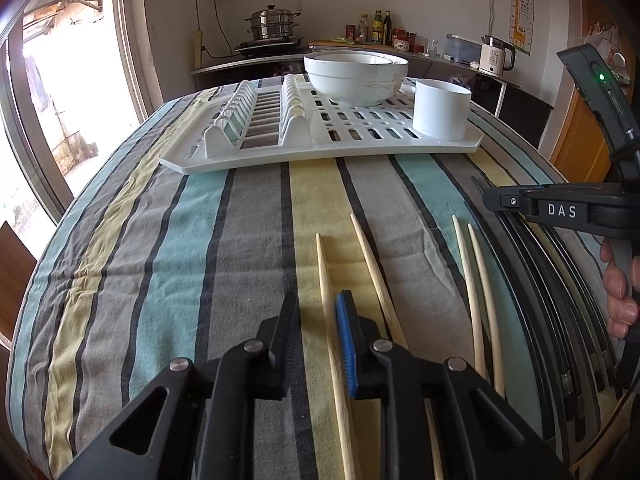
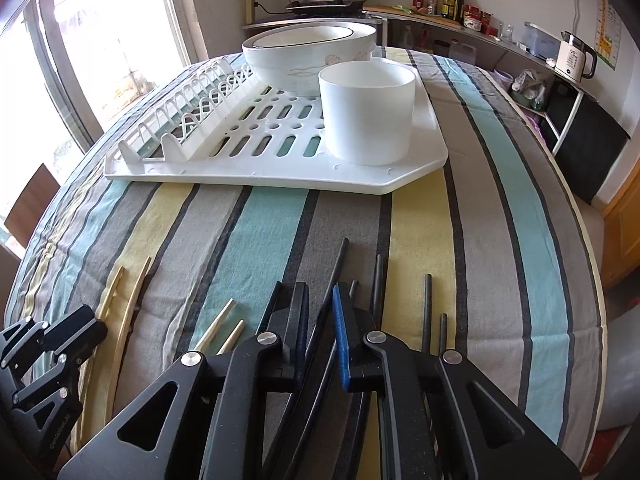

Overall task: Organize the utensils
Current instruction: 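Grasp a wooden chopstick with the left tool while the right tool grasps a black chopstick, then lift both held chopsticks upright and carry them over the white cup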

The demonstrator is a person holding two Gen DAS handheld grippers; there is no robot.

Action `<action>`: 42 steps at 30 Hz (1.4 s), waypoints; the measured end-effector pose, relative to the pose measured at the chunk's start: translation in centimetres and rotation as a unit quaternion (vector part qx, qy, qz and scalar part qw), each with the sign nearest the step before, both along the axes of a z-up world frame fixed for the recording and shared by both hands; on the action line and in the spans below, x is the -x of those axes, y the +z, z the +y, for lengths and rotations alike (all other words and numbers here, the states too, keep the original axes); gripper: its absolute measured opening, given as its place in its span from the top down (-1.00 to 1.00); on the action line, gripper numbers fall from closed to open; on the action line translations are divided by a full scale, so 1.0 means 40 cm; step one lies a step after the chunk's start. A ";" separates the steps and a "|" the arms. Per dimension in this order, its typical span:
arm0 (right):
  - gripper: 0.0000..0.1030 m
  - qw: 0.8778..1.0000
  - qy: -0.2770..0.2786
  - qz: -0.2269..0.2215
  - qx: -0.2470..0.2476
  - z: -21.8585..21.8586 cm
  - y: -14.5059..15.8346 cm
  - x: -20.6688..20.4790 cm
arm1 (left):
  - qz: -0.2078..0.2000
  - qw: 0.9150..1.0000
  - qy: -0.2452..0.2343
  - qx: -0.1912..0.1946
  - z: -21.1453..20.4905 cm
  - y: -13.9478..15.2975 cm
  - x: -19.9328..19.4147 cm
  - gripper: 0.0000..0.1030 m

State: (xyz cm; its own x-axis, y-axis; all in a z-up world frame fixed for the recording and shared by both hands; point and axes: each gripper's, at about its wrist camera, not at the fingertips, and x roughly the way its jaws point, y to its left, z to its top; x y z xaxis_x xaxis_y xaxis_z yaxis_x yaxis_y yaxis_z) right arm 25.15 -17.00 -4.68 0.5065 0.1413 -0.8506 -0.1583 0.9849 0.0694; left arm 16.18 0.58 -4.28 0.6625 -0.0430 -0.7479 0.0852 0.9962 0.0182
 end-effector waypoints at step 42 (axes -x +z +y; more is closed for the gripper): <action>0.91 0.982 0.037 -0.164 -0.090 -0.019 0.322 0.198 | -0.105 0.988 -0.052 0.097 0.057 0.257 0.104 0.87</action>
